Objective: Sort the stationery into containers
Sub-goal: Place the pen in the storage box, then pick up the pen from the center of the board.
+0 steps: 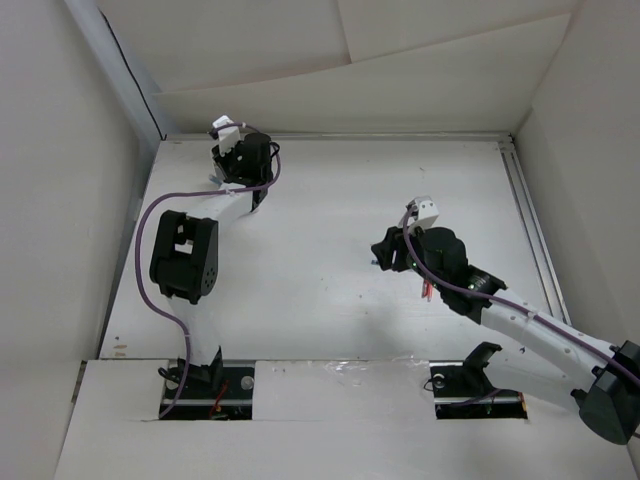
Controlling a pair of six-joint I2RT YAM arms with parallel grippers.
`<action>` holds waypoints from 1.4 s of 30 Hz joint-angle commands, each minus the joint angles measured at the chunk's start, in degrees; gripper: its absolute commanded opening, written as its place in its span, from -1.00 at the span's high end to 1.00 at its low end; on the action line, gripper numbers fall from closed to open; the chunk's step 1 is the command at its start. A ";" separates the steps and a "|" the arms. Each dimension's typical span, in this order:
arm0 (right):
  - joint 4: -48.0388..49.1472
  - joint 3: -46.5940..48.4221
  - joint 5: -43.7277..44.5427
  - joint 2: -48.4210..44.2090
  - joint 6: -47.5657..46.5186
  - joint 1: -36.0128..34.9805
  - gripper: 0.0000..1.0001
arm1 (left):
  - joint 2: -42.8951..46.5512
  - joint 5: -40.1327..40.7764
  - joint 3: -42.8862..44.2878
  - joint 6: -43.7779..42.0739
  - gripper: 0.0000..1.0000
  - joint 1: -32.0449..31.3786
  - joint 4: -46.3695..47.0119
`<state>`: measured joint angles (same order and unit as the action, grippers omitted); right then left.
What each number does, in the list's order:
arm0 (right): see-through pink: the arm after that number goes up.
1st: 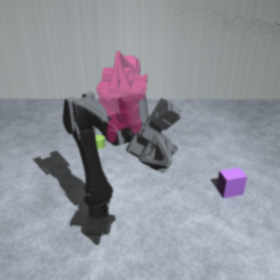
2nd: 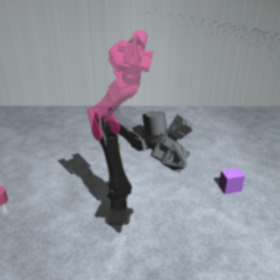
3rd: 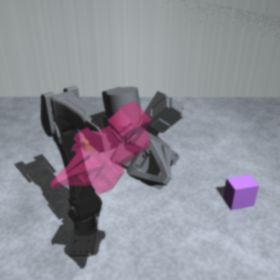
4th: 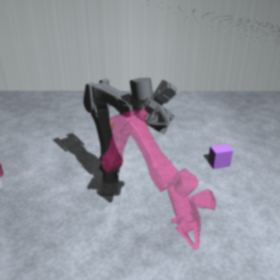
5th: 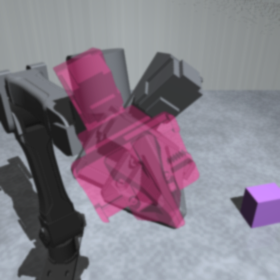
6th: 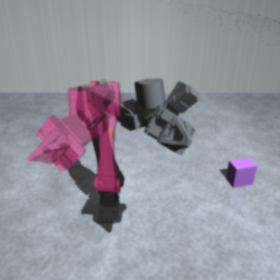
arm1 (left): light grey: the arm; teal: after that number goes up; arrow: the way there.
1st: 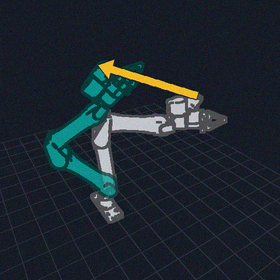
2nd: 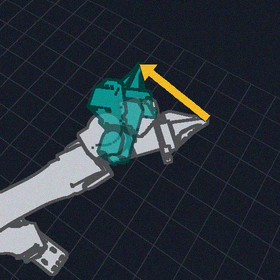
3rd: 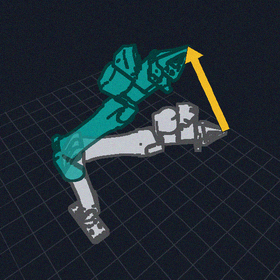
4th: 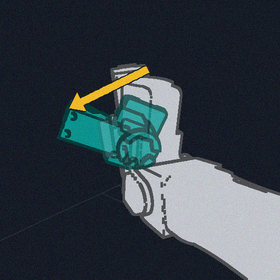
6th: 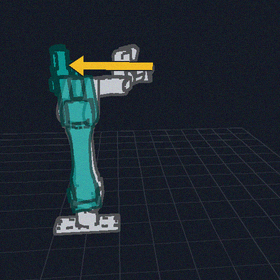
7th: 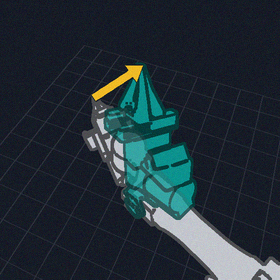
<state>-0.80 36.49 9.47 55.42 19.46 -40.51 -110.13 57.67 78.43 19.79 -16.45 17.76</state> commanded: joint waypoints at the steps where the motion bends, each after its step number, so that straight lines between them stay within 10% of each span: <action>1: 3.26 -0.28 1.16 -1.19 -0.04 0.17 -0.15 | 0.53 1.66 1.02 -0.89 0.85 -0.08 2.71; 18: 2.73 -0.28 5.11 0.12 1.62 3.50 -0.21 | 6.84 -0.45 0.40 1.03 0.44 -1.13 0.87; 21: 0.63 -0.28 7.31 1.53 3.65 6.40 0.10 | 10.61 -4.75 0.40 2.79 0.47 -2.44 0.87; 23: -1.73 0.51 7.93 3.64 5.84 8.60 0.87 | 12.64 -8.08 0.40 7.17 0.52 -2.98 -1.76; 25: -3.67 3.39 7.41 6.79 6.90 11.50 1.00 | 16.15 -14.75 -1.95 11.73 0.56 -3.76 -1.15; 29: -8.77 9.10 9.50 13.63 8.74 12.83 1.00 | 21.00 -20.58 -10.48 15.97 0.56 -9.27 4.02; 34: -8.79 13.60 11.97 22.17 9.98 15.28 -0.04 | 22.76 -25.05 -17.25 18.70 0.58 -19.05 5.53; 42: -6.85 21.68 6.97 38.87 8.93 22.58 -0.10 | 30.39 -37.27 -30.51 20.81 0.59 -25.30 9.58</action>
<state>-9.21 54.89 18.52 91.74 28.34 -19.99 -86.00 26.28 50.68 38.96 -42.22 23.11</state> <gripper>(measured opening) 0.561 0.210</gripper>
